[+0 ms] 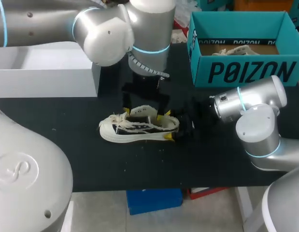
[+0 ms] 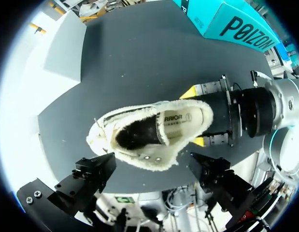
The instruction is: Take the shoe out of the shoebox, open the shoe tongue, remove and reinsert the insole, then place the shoe into the shoebox
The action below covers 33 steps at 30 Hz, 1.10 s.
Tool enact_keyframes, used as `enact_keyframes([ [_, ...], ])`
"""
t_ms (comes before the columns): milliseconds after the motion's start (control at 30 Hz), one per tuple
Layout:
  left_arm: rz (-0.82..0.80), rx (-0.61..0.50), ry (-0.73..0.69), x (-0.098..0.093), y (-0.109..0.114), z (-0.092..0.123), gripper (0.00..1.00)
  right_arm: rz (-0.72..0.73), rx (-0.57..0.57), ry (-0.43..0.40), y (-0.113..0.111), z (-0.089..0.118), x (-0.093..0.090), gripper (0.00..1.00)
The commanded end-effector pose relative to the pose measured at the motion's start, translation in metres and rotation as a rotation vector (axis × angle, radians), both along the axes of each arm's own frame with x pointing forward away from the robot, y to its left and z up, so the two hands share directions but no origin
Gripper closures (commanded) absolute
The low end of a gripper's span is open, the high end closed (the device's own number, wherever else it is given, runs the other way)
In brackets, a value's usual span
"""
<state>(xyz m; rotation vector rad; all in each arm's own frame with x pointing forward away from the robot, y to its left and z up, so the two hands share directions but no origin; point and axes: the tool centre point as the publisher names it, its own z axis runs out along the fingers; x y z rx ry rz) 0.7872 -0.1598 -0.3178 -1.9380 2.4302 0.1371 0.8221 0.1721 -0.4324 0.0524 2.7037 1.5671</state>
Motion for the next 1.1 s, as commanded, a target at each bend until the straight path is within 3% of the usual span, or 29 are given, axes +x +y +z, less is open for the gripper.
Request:
enact_keyframes([
  [33,0.015,0.094,-0.019,0.006,-0.012,-0.011,0.0,-0.002,-0.001,-0.001,0.001,-0.003,0.001,1.0],
  [533,0.056,0.202,-0.054,0.025,-0.012,-0.044,0.0,-0.002,-0.001,-0.001,0.001,-0.003,0.001,1.0],
  [1100,0.06,0.298,-0.044,0.023,-0.002,-0.056,0.0,-0.002,-0.001,-0.001,0.001,-0.003,0.001,1.0],
])
